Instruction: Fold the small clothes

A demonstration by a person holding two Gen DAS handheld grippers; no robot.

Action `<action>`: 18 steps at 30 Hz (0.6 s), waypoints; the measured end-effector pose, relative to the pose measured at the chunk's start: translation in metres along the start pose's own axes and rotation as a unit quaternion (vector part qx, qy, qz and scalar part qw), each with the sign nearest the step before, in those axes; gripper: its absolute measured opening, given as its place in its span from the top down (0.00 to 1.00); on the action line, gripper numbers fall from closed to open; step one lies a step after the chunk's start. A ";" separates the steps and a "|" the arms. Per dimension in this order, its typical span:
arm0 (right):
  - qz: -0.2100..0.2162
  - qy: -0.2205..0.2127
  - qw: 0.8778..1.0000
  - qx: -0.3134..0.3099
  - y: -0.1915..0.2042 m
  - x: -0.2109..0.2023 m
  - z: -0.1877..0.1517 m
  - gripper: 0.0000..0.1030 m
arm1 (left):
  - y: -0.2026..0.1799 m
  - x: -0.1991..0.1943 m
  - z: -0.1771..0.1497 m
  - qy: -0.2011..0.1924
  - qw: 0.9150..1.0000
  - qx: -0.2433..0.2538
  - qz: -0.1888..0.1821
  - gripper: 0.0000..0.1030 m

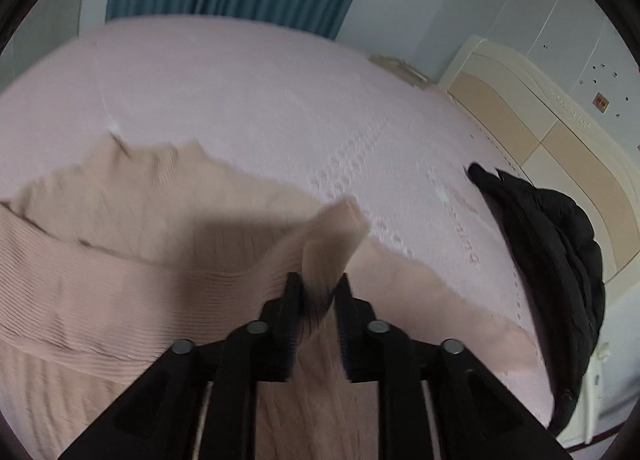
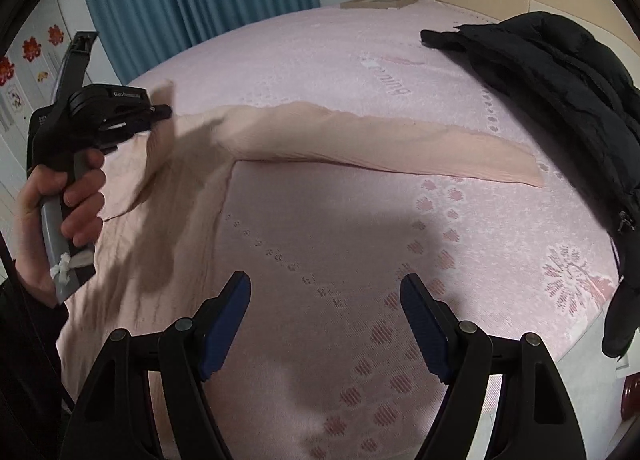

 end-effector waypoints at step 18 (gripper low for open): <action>0.017 -0.017 0.997 -0.074 0.117 0.079 0.120 0.39 | 0.227 -0.111 0.003 -0.101 0.972 -0.101 0.184 0.40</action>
Point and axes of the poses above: each gripper's, at about its wrist camera, not at the fingertips, and x roughly the way its jaws point, y to its left, z to its top, the point moved 3 cm from there along x, roughly the way its jaws point, and after that the axes turned 6 degrees about -x, right-handed, at the moved point
